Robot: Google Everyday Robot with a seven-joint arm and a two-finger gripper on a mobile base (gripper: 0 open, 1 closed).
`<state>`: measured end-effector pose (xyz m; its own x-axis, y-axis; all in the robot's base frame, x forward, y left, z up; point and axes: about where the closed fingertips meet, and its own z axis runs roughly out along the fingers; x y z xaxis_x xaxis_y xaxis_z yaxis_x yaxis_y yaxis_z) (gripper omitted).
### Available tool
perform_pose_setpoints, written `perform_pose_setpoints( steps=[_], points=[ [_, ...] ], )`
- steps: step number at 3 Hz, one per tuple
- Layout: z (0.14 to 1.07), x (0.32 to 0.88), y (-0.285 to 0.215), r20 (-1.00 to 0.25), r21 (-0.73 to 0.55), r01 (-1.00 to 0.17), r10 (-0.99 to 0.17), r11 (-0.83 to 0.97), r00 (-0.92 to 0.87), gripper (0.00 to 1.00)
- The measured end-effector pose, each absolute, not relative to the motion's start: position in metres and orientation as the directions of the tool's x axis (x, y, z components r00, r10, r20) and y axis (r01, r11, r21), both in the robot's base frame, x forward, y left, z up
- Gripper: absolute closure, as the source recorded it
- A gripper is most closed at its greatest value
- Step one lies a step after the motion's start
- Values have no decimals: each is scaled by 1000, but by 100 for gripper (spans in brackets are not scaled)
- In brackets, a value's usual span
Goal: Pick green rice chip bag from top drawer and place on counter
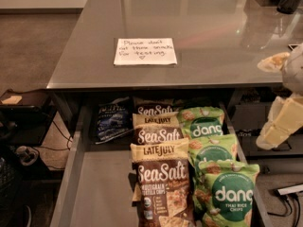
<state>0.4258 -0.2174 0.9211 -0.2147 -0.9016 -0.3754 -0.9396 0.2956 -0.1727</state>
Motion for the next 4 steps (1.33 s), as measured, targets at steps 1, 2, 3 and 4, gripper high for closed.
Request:
perform_pose_setpoints(
  steps=[1, 2, 3, 4],
  points=[
    [883, 419, -214, -456, -127, -947, -865, 295, -209, 0],
    [841, 408, -209, -501, -64, -960, -841, 271, -204, 0],
    [802, 393, -208, -513, 14, -967, -829, 254, -225, 0],
    [773, 377, -206, -511, 83, -967, -823, 240, -248, 0]
  ],
)
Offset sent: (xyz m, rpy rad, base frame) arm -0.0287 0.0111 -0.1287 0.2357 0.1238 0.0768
